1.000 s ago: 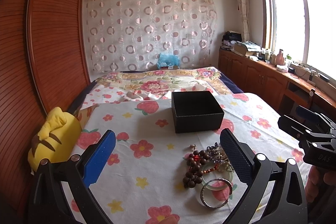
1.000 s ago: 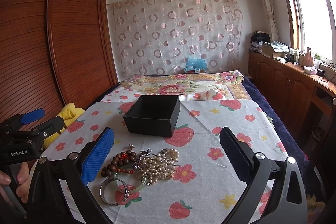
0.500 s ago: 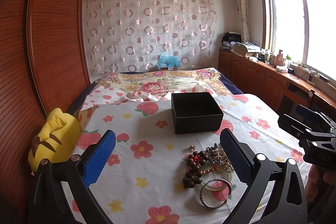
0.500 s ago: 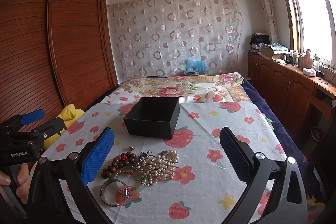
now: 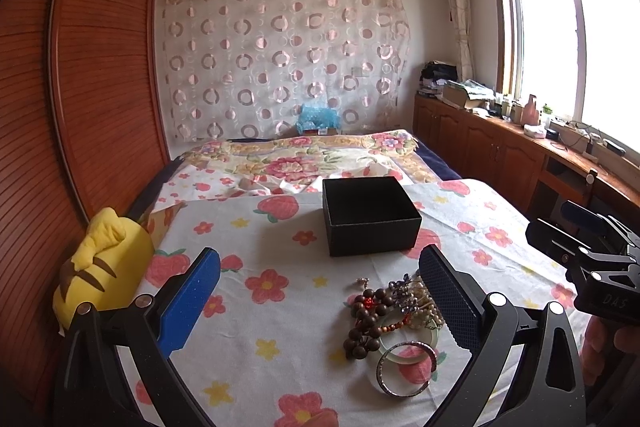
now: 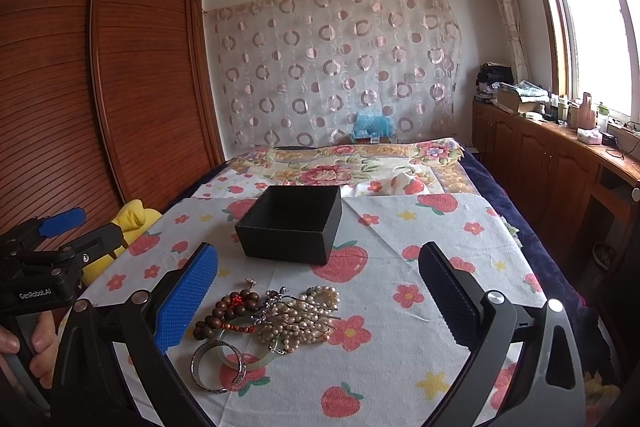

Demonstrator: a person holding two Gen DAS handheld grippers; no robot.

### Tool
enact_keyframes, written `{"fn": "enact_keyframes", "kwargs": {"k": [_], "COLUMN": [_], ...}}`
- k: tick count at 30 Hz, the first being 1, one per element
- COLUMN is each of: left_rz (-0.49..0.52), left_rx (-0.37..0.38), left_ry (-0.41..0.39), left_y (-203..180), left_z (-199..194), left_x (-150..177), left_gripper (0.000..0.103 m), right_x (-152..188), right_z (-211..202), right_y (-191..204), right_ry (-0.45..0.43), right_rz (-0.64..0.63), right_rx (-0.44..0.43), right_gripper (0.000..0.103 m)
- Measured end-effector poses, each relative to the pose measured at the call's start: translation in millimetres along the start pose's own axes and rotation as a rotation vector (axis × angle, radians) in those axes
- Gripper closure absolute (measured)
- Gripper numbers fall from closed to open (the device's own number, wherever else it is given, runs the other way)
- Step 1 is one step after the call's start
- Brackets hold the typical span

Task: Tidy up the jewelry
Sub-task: 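Reach the left gripper down and grasp the silver bangle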

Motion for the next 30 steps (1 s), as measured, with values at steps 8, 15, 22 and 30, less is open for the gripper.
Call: {"fn": "enact_keyframes", "kwargs": {"k": [8,15,22,30], "left_rz": [0.0,-0.006,-0.012,-0.019], "left_rx": [0.001,0.003,0.015,0.052], "left_ry": [0.0,0.004,0.053,0.147], "left_y": [-3,-6,-2,14], "left_z": [-1,-2,7,29], "left_x": [-2,-2,9,38], "left_gripper": [0.006,0.006,0.006,0.006], "right_x": [1,2,10,33], "right_z": [0,12,21,39], "right_y": [-1,2,4,-2], "right_ry": [-0.001,0.004,0.037,0.094], "right_rz": [0.0,-0.005,-0.023,-0.037], "right_rx": [-0.002,0.001,0.008,0.025], "right_gripper": [0.002,0.002,0.002,0.002]}}
Point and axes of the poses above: each gripper's, at about its wrist camera, not at the fingertips, and z roughly the way its jaws point, y to its left, x to its underside, the point moved 6 cm from there along z, roughly the way its jaws point, and after that the axes turned 1 degree about -y, right-handed, at the moved point
